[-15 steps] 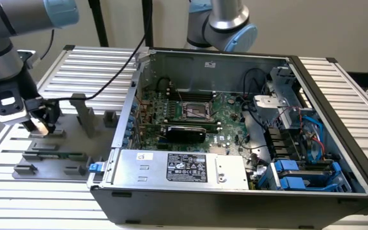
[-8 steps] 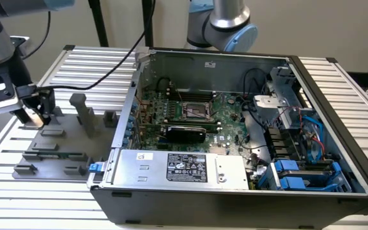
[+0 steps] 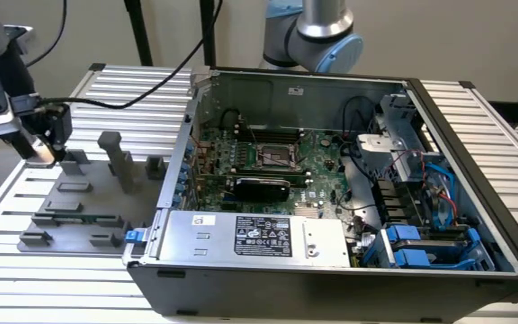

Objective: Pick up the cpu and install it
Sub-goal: 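Pick up the cpu and move it towards the insertion slot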

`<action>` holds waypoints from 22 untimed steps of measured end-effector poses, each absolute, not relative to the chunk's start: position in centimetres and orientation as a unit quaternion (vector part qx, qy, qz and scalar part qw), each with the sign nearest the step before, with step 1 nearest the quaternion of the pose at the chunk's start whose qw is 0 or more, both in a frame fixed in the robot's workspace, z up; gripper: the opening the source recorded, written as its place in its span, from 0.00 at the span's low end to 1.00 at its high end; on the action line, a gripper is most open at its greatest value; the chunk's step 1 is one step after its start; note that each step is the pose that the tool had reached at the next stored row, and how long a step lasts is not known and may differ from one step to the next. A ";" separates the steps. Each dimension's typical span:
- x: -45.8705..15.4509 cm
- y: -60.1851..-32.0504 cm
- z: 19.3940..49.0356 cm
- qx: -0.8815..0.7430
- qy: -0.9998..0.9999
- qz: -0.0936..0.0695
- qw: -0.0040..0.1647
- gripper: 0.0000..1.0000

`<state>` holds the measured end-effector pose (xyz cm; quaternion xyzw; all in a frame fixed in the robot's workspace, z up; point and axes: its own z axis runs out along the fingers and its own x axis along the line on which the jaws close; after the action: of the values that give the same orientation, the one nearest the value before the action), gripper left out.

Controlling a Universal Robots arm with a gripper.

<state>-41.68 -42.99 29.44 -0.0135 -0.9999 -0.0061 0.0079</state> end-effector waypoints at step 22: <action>-33.8 -43.0 39.4 -0.014 -1.000 -0.006 0.008 0.55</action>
<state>-33.79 -42.98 39.43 -0.0135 -0.9999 -0.0061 0.0079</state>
